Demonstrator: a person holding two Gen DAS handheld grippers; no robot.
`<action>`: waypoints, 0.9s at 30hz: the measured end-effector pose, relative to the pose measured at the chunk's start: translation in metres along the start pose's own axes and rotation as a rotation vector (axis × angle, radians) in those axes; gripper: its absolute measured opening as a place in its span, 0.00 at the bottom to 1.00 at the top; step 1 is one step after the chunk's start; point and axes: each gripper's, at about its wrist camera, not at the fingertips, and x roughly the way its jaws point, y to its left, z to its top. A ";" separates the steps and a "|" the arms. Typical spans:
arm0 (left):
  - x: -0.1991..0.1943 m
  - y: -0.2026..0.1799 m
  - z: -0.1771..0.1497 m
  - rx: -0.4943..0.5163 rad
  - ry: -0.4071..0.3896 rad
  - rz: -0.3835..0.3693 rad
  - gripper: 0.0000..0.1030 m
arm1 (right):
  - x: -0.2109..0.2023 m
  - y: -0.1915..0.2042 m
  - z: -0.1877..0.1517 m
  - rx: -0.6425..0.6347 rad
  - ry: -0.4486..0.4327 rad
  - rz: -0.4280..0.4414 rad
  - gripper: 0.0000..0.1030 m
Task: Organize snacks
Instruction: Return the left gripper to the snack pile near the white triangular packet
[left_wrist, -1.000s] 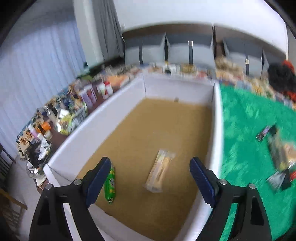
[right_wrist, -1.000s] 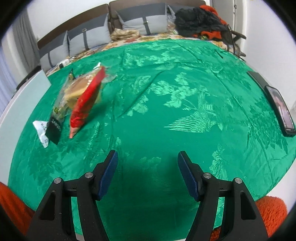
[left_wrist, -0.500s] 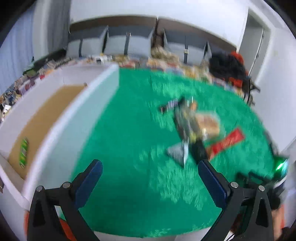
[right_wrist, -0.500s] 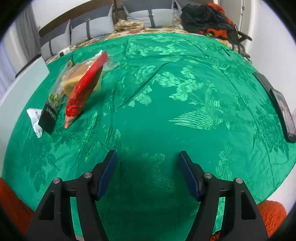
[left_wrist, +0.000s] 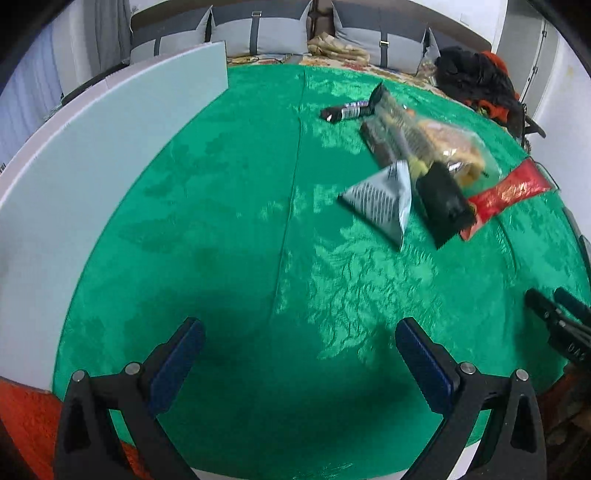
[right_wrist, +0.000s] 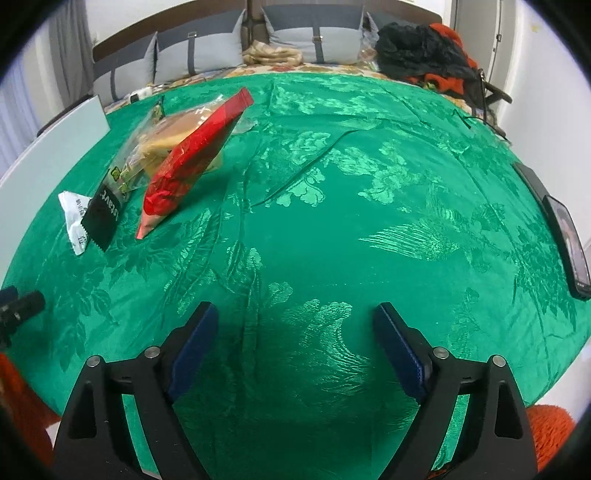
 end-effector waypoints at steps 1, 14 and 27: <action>0.000 0.001 -0.002 0.002 0.004 0.003 0.99 | 0.000 0.000 0.000 0.001 -0.001 -0.001 0.87; -0.002 0.002 -0.011 0.035 -0.032 0.031 1.00 | 0.001 0.003 0.000 0.014 0.000 -0.014 0.88; -0.004 -0.002 -0.015 0.075 -0.060 0.027 1.00 | 0.001 0.004 -0.001 0.013 -0.007 -0.017 0.90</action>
